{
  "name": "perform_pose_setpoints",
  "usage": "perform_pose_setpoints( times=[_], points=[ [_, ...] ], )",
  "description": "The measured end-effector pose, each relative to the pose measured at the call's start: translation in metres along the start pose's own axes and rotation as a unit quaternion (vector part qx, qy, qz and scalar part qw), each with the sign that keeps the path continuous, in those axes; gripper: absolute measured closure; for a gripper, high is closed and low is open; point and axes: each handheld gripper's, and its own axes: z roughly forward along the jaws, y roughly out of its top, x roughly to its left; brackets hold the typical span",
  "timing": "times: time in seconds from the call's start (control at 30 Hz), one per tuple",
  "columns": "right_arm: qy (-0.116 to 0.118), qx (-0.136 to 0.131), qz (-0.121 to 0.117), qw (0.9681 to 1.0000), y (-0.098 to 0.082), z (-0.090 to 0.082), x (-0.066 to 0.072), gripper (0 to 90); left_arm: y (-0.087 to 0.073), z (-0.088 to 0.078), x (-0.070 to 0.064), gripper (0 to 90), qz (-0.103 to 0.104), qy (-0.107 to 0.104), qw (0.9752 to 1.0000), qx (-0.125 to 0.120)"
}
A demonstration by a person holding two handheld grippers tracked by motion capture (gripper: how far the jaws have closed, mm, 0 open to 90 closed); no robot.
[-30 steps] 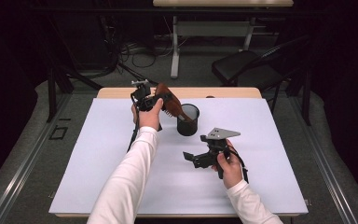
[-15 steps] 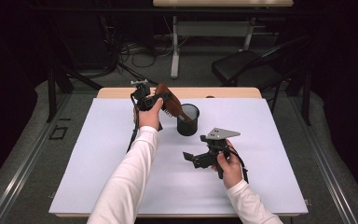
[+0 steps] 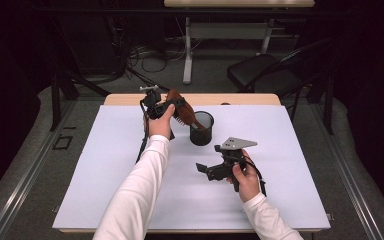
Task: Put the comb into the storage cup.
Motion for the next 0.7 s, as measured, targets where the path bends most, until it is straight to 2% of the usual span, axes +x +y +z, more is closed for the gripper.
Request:
perform_pose_setpoints(
  times=[0.23,0.47,0.7],
  points=[
    [0.000,0.000,0.000,1.0000,0.0001,-0.0002,0.0000,0.0,-0.0007,0.0008,-0.0011,35.9,0.004,0.000,1.0000,-0.001],
    [0.001,-0.001,0.001,1.0000,0.0002,-0.0002,0.0003,0.0,-0.0001,0.0005,-0.0014,33.3,-0.001,-0.004,1.0000,-0.002],
    [0.000,0.000,-0.001,1.0000,0.0000,-0.0001,0.0000,0.0,-0.0005,0.0012,-0.0026,31.6,0.012,-0.001,0.9999,-0.001]
  ],
)
